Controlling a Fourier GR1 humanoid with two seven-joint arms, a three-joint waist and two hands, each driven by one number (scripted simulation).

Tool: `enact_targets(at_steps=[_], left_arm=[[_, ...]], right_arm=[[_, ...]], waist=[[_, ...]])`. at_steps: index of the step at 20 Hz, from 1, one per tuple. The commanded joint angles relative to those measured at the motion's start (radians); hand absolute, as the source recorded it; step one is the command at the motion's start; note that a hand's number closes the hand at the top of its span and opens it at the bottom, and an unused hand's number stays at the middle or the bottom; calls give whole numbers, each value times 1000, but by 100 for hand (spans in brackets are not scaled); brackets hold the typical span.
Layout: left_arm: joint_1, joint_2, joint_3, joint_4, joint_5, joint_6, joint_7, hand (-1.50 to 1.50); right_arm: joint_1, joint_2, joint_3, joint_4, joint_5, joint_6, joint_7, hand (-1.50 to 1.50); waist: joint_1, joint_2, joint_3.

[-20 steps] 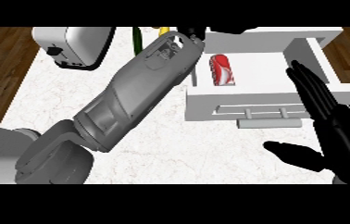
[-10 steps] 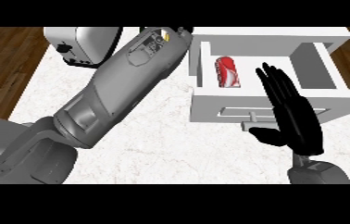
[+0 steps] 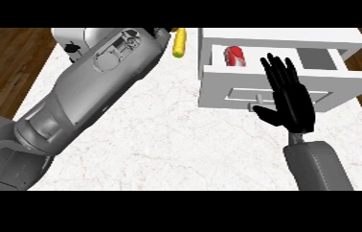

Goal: Pick up the can, place it into the drawer and close the drawer

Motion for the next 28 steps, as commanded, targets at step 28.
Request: enact_targets(at_steps=[28], left_arm=[[353, 272, 7, -519, -111, -33, 185, -150]], right_arm=[[-676, -18, -213, 962, 117, -480, 0, -150]], waist=[[57, 36, 12]])
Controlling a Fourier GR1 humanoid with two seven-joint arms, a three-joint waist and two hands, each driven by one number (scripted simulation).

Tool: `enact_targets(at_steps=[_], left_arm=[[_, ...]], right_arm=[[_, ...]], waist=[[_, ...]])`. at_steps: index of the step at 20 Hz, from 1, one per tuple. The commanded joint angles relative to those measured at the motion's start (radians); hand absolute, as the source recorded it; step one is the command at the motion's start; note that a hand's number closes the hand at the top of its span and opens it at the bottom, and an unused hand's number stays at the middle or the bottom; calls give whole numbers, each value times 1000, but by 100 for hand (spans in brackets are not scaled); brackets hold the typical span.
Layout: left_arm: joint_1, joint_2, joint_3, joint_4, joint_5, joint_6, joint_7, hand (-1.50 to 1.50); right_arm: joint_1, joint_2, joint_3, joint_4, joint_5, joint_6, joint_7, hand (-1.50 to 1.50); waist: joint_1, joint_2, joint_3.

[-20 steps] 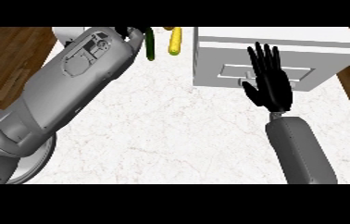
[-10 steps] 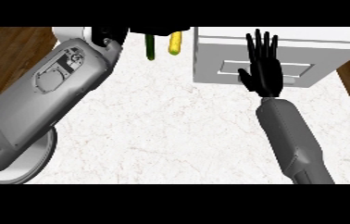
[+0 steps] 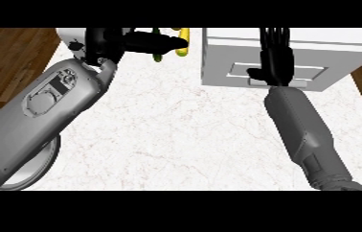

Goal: Pick up the can, place it into the drawer and close the drawer

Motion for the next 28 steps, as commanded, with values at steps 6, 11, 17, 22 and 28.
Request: enact_targets(at_steps=[6, 11, 17, 22, 28], left_arm=[[126, 13, 8, -82, -31, 3, -43, -150], [143, 59, 40, -114, -26, -45, -47, -150], [209, 55, 49, -148, -23, -51, -73, -150], [223, 52, 45, -168, -38, -41, -75, -150], [225, 92, 91, -137, -29, -84, -75, -150]], right_arm=[[-232, -37, -51, 202, -9, 59, 6, -150], [-288, -46, -68, 248, -7, 67, 16, -150], [-297, -16, -150, 233, -116, 91, -135, -150], [-324, 23, -256, 206, -247, 142, -235, -150], [-349, 56, -364, 191, -381, 226, -331, -150]], waist=[[37, 31, 4], [45, 35, 4], [41, 35, 6], [39, 31, 7], [7, 27, 5]])
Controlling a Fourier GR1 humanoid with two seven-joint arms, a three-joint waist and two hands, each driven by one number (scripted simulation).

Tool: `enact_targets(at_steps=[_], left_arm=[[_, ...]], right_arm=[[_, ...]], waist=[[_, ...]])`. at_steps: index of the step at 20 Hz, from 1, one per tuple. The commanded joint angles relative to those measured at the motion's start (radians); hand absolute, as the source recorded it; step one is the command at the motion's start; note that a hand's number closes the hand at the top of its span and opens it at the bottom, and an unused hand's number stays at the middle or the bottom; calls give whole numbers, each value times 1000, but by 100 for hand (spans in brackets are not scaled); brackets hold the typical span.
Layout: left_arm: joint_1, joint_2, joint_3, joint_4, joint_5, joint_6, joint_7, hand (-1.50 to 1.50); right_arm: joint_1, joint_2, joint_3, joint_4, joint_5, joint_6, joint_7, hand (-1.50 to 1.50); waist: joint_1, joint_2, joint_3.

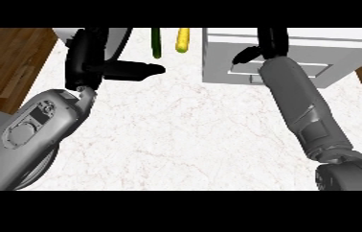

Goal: Pick up the can, place it into the drawer and close the drawer

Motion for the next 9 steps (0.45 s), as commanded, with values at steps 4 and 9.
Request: enact_targets(at_steps=[4, 9], left_arm=[[53, 3, 11, -27, -14, 11, -14, -150], [129, 54, 44, -77, -21, -8, 1, -150]], right_arm=[[-73, 76, -201, -51, -261, 121, -75, -150], [-59, 61, -219, -54, -302, 178, -125, -150]], waist=[[-4, -19, -2], [-20, -24, -4]])
